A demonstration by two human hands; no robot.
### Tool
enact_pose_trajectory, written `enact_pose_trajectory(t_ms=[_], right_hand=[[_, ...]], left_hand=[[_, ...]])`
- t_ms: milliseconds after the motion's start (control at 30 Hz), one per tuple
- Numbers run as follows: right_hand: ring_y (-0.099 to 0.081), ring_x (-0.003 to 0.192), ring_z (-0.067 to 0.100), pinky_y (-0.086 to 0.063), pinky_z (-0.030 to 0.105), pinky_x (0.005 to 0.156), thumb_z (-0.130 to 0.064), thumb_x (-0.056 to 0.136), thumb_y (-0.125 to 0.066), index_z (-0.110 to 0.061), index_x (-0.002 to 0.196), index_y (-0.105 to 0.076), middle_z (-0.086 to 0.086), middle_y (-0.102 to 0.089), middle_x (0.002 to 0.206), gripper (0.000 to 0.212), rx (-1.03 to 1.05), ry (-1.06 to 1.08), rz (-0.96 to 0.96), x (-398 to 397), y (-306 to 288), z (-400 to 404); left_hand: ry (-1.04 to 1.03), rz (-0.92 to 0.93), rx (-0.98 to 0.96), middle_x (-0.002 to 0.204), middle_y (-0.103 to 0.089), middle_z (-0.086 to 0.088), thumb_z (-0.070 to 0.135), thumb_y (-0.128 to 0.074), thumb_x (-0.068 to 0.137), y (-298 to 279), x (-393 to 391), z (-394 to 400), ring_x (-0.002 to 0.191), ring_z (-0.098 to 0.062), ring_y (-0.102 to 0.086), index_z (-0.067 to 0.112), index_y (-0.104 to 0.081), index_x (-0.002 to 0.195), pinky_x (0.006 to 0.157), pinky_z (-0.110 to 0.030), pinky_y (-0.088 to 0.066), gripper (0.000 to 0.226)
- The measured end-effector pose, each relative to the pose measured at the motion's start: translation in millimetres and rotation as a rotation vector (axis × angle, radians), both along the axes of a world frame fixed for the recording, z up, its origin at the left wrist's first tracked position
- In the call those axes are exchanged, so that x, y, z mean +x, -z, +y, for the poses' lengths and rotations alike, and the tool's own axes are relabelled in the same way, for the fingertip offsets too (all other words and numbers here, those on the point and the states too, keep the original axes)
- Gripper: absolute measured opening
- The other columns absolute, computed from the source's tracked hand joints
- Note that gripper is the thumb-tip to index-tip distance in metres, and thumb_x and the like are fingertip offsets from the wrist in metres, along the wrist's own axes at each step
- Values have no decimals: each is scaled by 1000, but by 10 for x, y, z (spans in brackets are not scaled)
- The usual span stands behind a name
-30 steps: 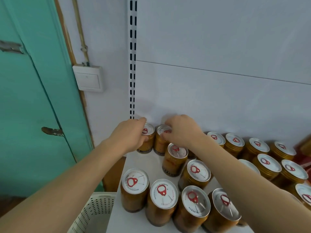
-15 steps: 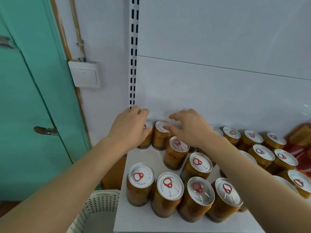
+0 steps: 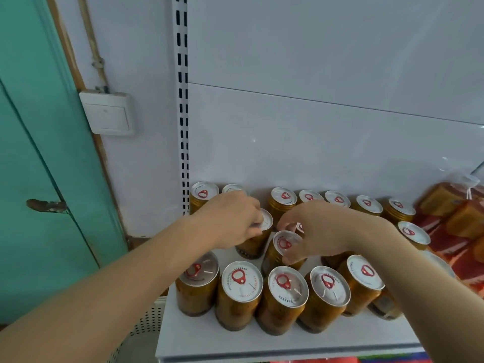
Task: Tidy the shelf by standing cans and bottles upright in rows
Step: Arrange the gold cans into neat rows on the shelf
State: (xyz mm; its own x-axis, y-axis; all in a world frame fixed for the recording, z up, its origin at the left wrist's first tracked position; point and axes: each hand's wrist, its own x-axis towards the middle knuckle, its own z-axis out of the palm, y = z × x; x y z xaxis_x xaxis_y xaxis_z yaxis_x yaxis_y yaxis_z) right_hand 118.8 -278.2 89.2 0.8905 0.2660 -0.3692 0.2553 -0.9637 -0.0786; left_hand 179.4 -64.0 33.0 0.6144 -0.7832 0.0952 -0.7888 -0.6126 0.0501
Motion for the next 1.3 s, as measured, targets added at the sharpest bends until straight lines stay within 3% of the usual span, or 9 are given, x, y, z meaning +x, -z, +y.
enact_pose_trajectory(t_ms=[100,233,333,433,633,833,1033,1133,1300], right_hand=[[-64,109,6,-57,28,97,-69,82,-76,-40,140,-63,-19,-68,130,67,-10,-10,-36,24,44,13],[-65,99,6,-59,31,90,-75,84,-61,-37,130,-69,-15,-72,116,60,-9,-43,-127,46,122,79],[-62,91,8,-58,38,82,-71,89,-56,-35,105,-68,-11,-68,99,41,16,-67,-206,64,186,230],[-62,88,12,-58,41,81,-66,94,-58,-32,98,-65,-10,-66,96,35,80,-57,-265,108,293,405],[-66,92,16,-61,40,83,-60,87,-74,-29,122,-66,-5,-71,105,47,125,21,-263,185,373,604],[-70,97,20,-62,38,85,-60,90,-74,-26,135,-61,-1,-75,111,57,145,119,-328,257,465,701],[-69,101,21,-61,40,89,-62,92,-71,-25,140,-58,0,-74,117,63,126,105,-342,283,490,680],[-63,120,21,-55,38,99,-68,96,-60,-27,151,-51,-2,-67,135,70,133,74,-410,150,441,638],[-51,130,8,-49,33,103,-79,93,-49,-38,149,-54,-16,-61,140,70,267,-48,-421,-493,176,613]], left_hand=[[-12,6,-4,95,-64,10,45,-55,103,17,-39,87,91,-16,-63,25,-67,86,76,-40,-56,29],[-107,113,-91,103,-74,12,43,-62,99,59,-42,441,94,-7,-66,31,-78,105,86,-36,-58,21],[-185,155,-92,122,-69,17,42,-62,98,33,-53,717,109,-6,-63,36,-75,118,95,-35,-56,25],[-261,134,-90,123,-64,20,52,-66,95,16,-116,868,110,-5,-59,36,-71,120,94,-30,-53,30],[-350,107,-197,116,-58,17,48,-68,97,110,-206,837,103,-6,-57,31,-66,118,78,-17,-38,27],[-388,132,-256,152,-44,15,43,-68,99,182,-168,867,129,-11,-54,31,-57,143,101,-25,-46,47],[-372,133,-230,154,-46,13,41,-66,101,162,-145,852,134,-11,-52,32,-51,149,102,-23,-42,51],[-391,101,-276,158,-41,13,47,-63,101,81,-239,873,141,-11,-44,32,-46,154,110,-28,-41,58],[-357,187,-478,120,-56,31,80,-47,87,-109,-779,1117,110,7,-54,44,-54,142,93,-26,-52,66]])
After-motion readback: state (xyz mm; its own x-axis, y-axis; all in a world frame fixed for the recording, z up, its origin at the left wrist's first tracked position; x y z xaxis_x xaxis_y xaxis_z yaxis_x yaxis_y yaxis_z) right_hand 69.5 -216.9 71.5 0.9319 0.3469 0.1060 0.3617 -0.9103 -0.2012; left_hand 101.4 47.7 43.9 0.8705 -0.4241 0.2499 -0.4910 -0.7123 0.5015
